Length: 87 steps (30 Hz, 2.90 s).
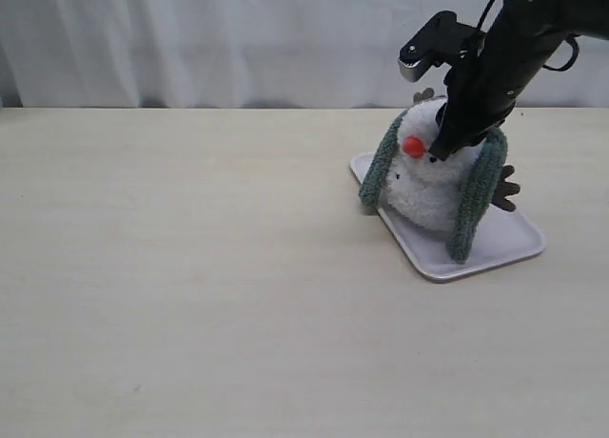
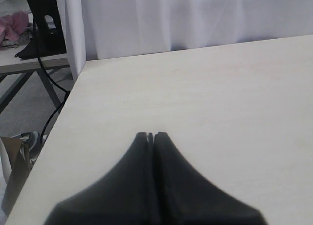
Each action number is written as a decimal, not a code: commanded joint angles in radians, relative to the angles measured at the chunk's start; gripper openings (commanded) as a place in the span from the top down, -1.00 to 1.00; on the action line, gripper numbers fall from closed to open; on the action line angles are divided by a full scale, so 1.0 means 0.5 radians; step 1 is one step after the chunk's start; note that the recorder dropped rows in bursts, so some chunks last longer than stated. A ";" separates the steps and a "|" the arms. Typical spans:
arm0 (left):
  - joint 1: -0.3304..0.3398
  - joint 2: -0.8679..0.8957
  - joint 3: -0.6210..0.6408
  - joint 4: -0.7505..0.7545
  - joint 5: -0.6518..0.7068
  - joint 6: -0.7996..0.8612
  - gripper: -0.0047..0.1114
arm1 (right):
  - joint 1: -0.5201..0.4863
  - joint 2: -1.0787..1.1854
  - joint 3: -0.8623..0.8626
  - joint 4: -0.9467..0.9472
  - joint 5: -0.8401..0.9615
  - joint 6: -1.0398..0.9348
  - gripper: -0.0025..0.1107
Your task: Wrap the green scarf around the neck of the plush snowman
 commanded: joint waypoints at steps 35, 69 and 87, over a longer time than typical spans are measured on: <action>0.003 -0.004 0.004 -0.004 -0.020 -0.005 0.92 | 0.001 -0.291 0.014 -0.289 -0.076 0.167 -0.21; 0.003 -0.004 0.004 -0.004 -0.025 -0.005 0.92 | -0.580 -0.175 1.165 1.700 -0.992 -0.264 0.54; 0.003 -0.004 0.004 -0.004 -0.020 -0.005 0.92 | -0.580 -0.497 1.165 2.328 -0.619 -0.687 0.88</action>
